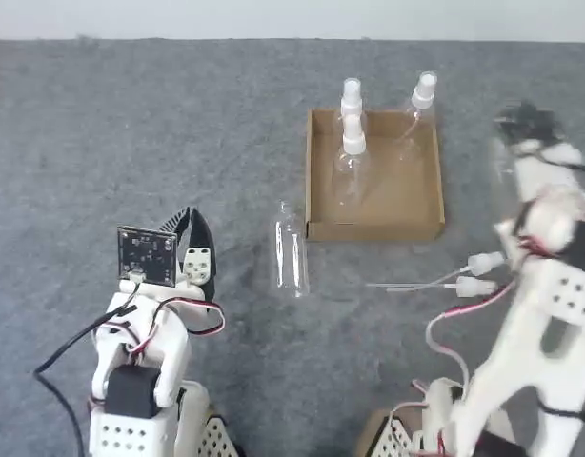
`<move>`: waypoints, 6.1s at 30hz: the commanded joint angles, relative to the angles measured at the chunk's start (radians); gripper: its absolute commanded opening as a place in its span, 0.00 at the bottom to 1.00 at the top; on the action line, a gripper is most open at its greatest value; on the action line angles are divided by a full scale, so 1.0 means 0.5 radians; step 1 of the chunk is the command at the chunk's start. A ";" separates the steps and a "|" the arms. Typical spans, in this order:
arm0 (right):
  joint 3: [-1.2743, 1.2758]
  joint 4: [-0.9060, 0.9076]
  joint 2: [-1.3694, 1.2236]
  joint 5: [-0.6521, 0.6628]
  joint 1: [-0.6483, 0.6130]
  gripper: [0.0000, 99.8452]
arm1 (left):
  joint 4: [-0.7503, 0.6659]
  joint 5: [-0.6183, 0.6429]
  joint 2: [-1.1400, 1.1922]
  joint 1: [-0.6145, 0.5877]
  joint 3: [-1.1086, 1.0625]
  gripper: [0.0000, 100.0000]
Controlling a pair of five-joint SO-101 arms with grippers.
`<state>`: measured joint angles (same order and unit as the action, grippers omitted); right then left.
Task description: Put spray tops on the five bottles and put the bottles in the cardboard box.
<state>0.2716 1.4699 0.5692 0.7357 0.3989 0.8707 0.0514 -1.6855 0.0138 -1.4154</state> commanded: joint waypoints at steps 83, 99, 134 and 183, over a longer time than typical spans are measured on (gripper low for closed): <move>0.417 -1.109 -1.254 -1.774 -0.149 0.05 | -0.052 0.006 -0.003 -0.009 0.011 0.01; -0.482 -0.342 -1.238 -1.780 -0.192 0.05 | -0.055 0.006 -0.006 -0.015 0.011 0.01; -0.150 -0.603 -0.520 -1.939 -2.487 0.01 | -0.077 -0.147 1.452 -0.758 0.643 0.01; -0.089 -0.195 -0.425 -1.930 -1.732 0.17 | -0.350 -0.135 0.927 -0.690 0.075 0.01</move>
<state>0.2885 1.2827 0.2317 -0.3076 -0.5861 0.7142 -0.0161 -1.1960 -0.3376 -1.3817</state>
